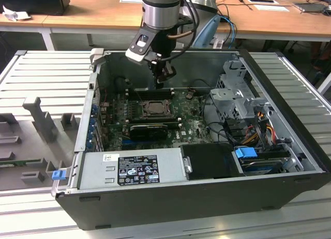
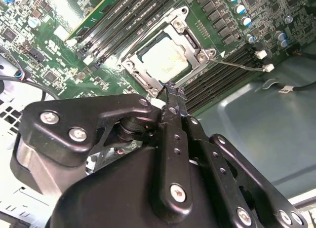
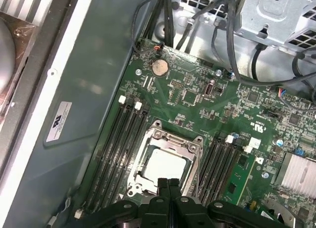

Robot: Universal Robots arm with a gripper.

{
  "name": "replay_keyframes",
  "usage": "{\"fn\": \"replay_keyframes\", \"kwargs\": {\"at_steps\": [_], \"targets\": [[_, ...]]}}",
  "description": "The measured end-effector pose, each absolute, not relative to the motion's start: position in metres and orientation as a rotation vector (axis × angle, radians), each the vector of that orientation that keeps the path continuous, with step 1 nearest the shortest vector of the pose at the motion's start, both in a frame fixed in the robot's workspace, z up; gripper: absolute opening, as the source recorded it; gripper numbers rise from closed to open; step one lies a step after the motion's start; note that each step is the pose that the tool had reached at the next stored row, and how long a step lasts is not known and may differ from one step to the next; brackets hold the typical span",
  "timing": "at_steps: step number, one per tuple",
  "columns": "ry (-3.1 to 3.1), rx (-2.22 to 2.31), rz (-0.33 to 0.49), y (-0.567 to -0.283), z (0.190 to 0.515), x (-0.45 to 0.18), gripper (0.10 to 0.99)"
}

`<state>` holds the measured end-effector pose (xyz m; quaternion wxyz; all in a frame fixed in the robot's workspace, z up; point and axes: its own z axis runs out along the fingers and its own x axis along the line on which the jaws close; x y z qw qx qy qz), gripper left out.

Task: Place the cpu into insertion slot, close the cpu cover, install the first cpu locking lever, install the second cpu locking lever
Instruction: 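Install the first cpu locking lever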

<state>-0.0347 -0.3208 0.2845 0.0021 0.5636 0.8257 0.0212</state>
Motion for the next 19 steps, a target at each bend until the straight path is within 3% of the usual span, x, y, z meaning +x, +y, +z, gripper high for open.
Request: {"fn": "replay_keyframes", "kwargs": {"at_steps": [19], "targets": [[2.693,1.613,0.067,-0.3208,0.2845,-0.0347,0.106]]}}
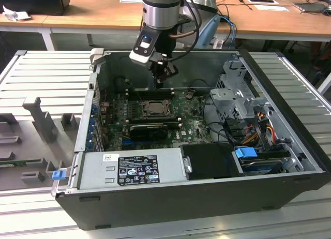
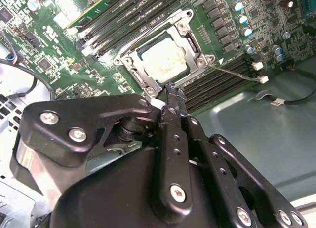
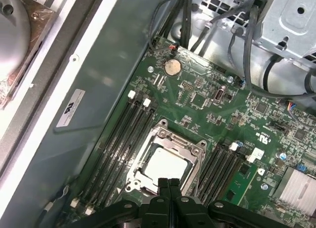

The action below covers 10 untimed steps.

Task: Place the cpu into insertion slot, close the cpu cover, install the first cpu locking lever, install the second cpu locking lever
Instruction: 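Install the first cpu locking lever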

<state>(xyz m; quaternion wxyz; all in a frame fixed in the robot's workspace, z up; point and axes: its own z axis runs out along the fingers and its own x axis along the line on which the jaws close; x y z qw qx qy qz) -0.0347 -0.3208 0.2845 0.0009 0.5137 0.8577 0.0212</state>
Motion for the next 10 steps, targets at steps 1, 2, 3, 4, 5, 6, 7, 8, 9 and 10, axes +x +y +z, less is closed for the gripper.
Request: {"fn": "replay_keyframes", "kwargs": {"at_steps": [1,2,3,4,5,6,7,8,9,10], "targets": [[2.700,1.601,0.067,-0.3208,0.2846,-0.0347,0.106],[2.707,1.590,0.067,-0.3208,0.2845,-0.0347,0.106],[2.711,1.584,0.067,-0.3208,0.2845,-0.0347,0.106],[2.714,1.578,0.067,-0.3208,0.2845,-0.0347,0.106],[2.721,1.567,0.067,-0.3208,0.2845,-0.0347,0.106],[2.727,1.557,0.067,-0.3208,0.2845,-0.0347,0.106],[2.733,1.547,0.067,-0.3208,0.2845,-0.0347,0.106],[2.736,1.541,0.067,-0.3208,0.2846,-0.0347,0.106],[2.741,1.533,0.067,-0.3208,0.2845,-0.0347,0.106],[2.749,1.520,0.067,-0.3208,0.2846,-0.0347,0.106]]}}
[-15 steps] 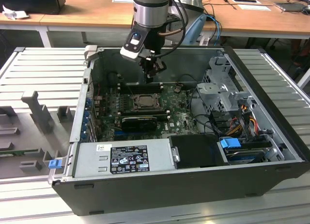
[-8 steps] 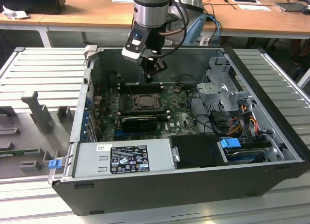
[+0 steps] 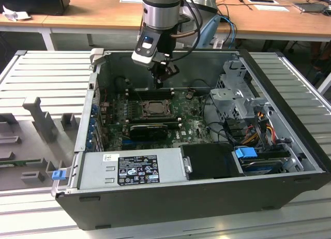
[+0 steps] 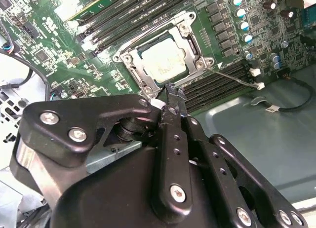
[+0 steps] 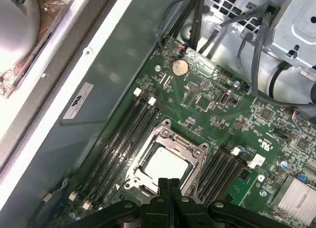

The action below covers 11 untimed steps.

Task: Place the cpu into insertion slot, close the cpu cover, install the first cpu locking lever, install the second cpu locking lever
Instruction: 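Install the first cpu locking lever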

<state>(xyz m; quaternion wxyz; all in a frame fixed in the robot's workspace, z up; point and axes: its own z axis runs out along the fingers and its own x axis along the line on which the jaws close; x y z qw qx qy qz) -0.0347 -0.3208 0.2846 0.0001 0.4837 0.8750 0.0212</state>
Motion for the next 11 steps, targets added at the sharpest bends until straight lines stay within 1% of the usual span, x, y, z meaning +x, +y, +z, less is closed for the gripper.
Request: {"fn": "replay_keyframes", "kwargs": {"at_steps": [11], "targets": [[2.839,1.348,0.067,-0.3208,0.2845,-0.0347,0.106]]}}
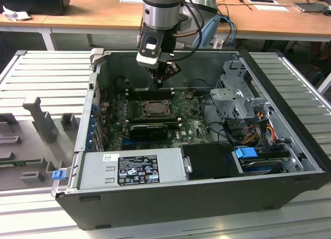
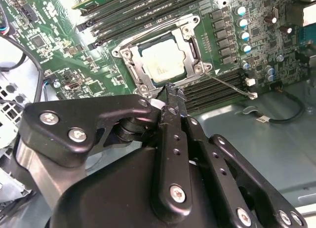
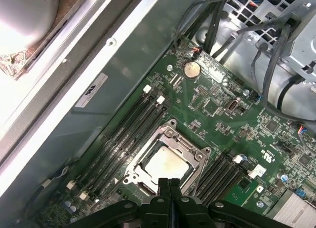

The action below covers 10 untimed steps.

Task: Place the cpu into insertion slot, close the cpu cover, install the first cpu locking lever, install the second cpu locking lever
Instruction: 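Install the first cpu locking lever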

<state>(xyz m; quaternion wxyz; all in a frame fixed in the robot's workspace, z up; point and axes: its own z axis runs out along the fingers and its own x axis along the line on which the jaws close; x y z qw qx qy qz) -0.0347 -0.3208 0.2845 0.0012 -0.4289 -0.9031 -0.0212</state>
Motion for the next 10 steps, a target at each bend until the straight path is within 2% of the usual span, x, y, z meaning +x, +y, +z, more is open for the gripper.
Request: {"fn": "replay_keyframes", "kwargs": {"at_steps": [10], "targets": [[-2.879,-1.246,-0.066,-0.3208,0.2846,-0.0347,0.106]]}}
